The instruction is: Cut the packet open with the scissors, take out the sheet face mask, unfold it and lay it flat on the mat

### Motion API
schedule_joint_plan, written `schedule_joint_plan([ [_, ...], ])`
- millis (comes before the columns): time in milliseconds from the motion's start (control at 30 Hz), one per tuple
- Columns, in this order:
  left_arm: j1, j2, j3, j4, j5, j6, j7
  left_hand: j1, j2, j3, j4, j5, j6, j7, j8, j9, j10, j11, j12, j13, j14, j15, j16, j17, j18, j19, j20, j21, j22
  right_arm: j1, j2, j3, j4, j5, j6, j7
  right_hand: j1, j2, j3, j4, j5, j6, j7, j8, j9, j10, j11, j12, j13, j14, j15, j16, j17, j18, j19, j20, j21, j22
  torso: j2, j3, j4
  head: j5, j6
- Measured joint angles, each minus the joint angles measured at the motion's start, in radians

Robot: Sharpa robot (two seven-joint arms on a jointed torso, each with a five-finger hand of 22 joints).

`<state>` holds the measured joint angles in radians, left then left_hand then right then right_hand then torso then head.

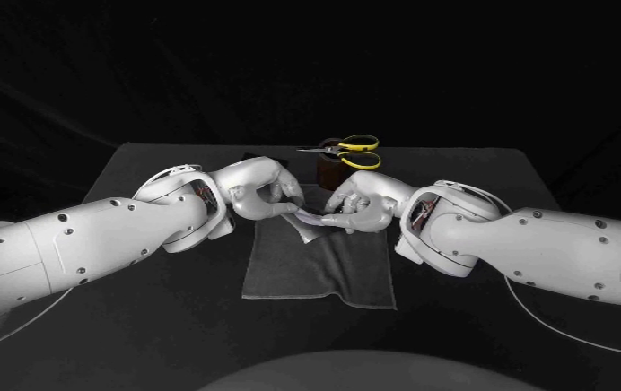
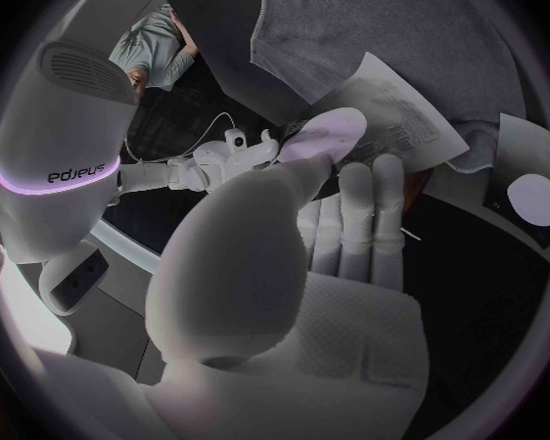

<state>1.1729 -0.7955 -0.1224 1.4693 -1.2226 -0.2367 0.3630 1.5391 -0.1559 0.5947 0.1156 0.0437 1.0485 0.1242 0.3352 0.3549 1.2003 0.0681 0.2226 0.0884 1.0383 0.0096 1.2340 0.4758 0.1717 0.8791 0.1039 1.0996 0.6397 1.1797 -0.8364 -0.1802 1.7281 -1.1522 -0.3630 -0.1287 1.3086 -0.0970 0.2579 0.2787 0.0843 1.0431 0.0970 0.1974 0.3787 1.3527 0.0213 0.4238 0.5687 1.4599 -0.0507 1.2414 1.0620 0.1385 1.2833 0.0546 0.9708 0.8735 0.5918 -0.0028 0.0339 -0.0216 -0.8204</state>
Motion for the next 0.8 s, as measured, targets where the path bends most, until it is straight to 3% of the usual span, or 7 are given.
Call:
schedule_joint_plan([
  [233,0.000,0.000,0.000,0.000,0.003,-0.001,0.002,0.000,0.000,0.000,0.000,-0.001,0.002,0.002,-0.003,0.000,0.000,0.000,0.000,0.000,0.000,0.000,0.000,0.000,-0.001,0.000,0.000,0.000,0.000,0.000,-0.003,0.000,0.000,0.001,-0.001,-0.003,0.003,0.012,0.000,0.000,-0.023,0.016,-0.006,0.015,0.009,0.007,-0.007,0.004,0.012,0.003,-0.003,0.022,0.034,-0.001,0.017,-0.002,0.034,0.040,0.000,0.0003,-0.0006,-0.001,0.001],
  [333,0.000,0.000,0.000,0.000,0.004,-0.002,0.002,-0.001,-0.001,0.000,0.000,-0.002,0.002,0.002,-0.003,0.000,0.000,0.000,-0.002,0.000,0.001,0.000,0.000,-0.001,-0.002,0.000,0.000,0.000,0.000,0.000,-0.012,0.000,0.004,0.003,0.000,-0.003,-0.057,-0.006,-0.047,0.011,-0.017,0.005,0.005,0.016,0.010,0.006,-0.006,0.004,0.022,0.003,-0.003,0.015,0.020,-0.001,0.013,0.001,0.017,0.022,0.000,0.0003,-0.0006,-0.002,0.001],
  [500,0.000,0.000,0.000,-0.004,0.005,-0.002,0.002,-0.003,-0.003,0.000,0.000,-0.002,0.002,0.002,-0.003,0.001,0.000,0.000,-0.002,0.000,0.005,-0.002,0.000,-0.001,-0.003,0.000,0.000,-0.001,-0.001,0.000,-0.036,0.000,0.017,0.013,-0.001,0.003,-0.076,-0.004,-0.069,0.011,-0.009,-0.013,0.005,0.016,0.009,0.001,-0.001,0.004,0.031,0.003,-0.003,0.012,0.014,-0.001,0.006,0.001,0.015,0.018,0.000,0.0005,-0.0006,-0.001,0.003],
  [600,0.000,-0.001,0.000,-0.006,0.005,-0.002,0.002,-0.003,-0.003,0.000,0.000,-0.002,0.002,0.002,-0.003,0.001,0.000,0.000,-0.003,0.001,0.005,-0.002,0.000,-0.001,-0.003,0.000,0.000,-0.001,-0.001,0.000,-0.054,0.000,0.035,0.025,-0.002,0.012,-0.085,0.005,-0.081,0.013,-0.003,-0.022,0.007,0.016,0.007,0.001,-0.001,0.009,0.038,0.003,-0.003,0.012,0.021,-0.001,0.006,0.001,0.019,0.030,0.000,0.0005,-0.0006,0.000,0.004],
  [800,0.000,0.000,0.000,-0.006,0.006,-0.002,0.000,-0.003,-0.003,0.000,-0.006,-0.002,0.002,0.002,-0.003,0.001,0.000,0.000,-0.003,0.001,0.005,-0.002,0.000,-0.001,-0.003,0.000,0.000,-0.001,-0.001,0.000,-0.080,0.005,0.063,0.058,-0.010,0.031,-0.135,0.055,-0.104,0.015,0.037,-0.033,0.011,0.016,0.005,0.001,-0.001,0.015,0.054,0.003,-0.003,0.024,0.040,-0.001,0.010,0.005,0.038,0.056,0.000,0.0004,-0.0007,0.001,0.004],
])
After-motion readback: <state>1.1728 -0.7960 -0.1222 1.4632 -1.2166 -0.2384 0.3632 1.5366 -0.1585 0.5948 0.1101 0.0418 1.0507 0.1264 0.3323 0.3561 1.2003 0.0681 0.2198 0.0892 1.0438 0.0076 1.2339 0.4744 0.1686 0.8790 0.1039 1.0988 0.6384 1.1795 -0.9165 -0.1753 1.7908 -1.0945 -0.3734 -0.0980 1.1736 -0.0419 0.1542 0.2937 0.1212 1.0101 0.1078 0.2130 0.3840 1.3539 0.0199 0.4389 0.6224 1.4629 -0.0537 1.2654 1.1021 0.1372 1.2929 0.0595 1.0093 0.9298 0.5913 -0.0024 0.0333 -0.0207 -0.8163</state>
